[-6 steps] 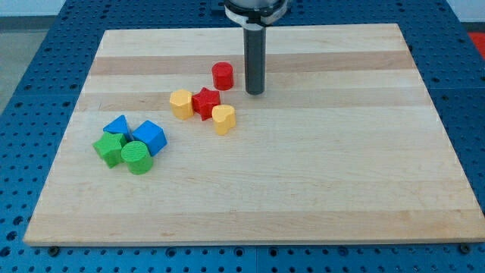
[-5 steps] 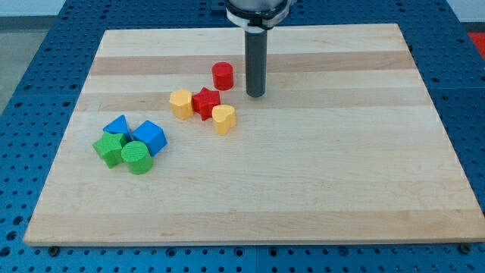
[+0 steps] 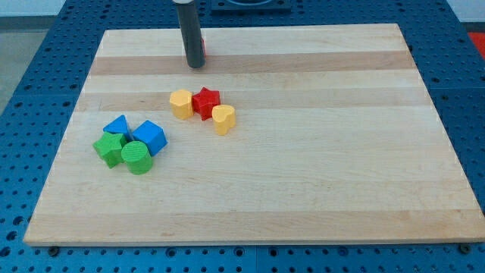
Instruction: Move the red circle towards the top centre of the board
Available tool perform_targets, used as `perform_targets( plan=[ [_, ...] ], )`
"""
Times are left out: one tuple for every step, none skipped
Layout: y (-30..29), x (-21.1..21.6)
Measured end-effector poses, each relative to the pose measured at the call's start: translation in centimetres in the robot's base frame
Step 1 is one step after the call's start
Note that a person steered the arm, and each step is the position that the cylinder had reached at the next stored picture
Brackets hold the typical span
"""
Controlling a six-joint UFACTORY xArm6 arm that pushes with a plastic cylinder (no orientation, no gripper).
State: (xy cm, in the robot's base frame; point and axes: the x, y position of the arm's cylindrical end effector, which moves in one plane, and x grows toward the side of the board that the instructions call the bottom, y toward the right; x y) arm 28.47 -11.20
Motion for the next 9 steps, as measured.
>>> perform_targets(
  plan=[
    [-2.4,-2.1],
    [-4.8,-3.8],
    [-4.8,-3.7],
    [-3.6,-3.5],
    [-3.2,-3.5],
    [-3.2,-3.5],
    [-4.4,-3.4],
    [-4.7,-1.7],
    [-4.2,1.2]
  ],
)
